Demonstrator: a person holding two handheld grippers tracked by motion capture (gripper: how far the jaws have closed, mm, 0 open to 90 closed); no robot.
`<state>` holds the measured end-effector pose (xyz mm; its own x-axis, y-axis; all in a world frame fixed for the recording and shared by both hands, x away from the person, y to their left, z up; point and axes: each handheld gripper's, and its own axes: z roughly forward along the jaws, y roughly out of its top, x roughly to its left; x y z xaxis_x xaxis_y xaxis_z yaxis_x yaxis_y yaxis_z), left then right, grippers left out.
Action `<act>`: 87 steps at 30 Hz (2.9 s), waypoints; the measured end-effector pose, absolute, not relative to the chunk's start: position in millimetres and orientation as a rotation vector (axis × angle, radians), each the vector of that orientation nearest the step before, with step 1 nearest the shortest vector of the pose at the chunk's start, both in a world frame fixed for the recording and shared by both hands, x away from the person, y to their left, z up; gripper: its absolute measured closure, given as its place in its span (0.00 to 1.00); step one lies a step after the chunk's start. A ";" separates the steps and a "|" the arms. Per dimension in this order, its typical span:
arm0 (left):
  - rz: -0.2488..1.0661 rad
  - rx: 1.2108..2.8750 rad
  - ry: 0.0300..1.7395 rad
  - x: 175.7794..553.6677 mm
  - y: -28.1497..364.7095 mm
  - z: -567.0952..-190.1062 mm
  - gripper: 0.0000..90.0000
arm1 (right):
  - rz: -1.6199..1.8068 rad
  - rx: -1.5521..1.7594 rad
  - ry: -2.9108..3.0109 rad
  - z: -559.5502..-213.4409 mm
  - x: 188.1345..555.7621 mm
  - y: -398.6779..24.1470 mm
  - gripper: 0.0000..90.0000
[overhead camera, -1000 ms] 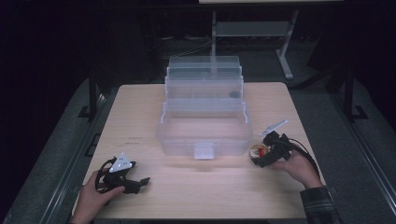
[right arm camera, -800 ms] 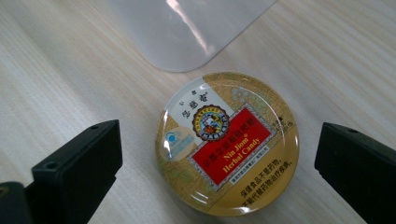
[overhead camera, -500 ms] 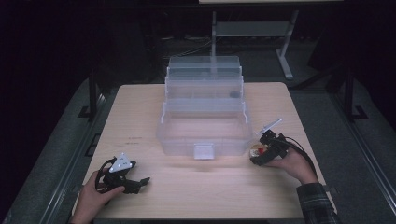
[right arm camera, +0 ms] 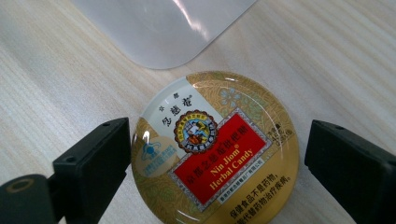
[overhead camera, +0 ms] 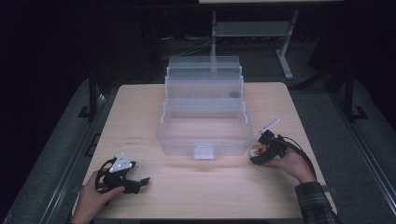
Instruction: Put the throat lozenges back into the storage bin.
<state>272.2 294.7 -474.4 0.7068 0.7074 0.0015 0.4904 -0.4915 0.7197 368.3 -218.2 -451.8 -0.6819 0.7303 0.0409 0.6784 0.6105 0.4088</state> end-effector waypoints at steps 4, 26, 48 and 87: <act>0.387 2.191 0.908 272.2 294.7 -474.4 0.13 | 0.599 1.185 2.706 -452.4 368.3 -218.4 0.13; 0.387 2.191 0.908 272.2 294.7 -474.4 0.13 | 0.594 1.173 2.723 -452.8 367.8 -219.2 0.22; 0.388 2.191 0.908 272.2 294.7 -474.4 0.13 | 0.633 1.162 2.713 -431.1 362.6 -220.2 0.22; 0.388 2.191 0.907 272.2 294.7 -474.4 0.13 | 0.653 1.134 2.699 -385.6 362.5 -221.4 0.22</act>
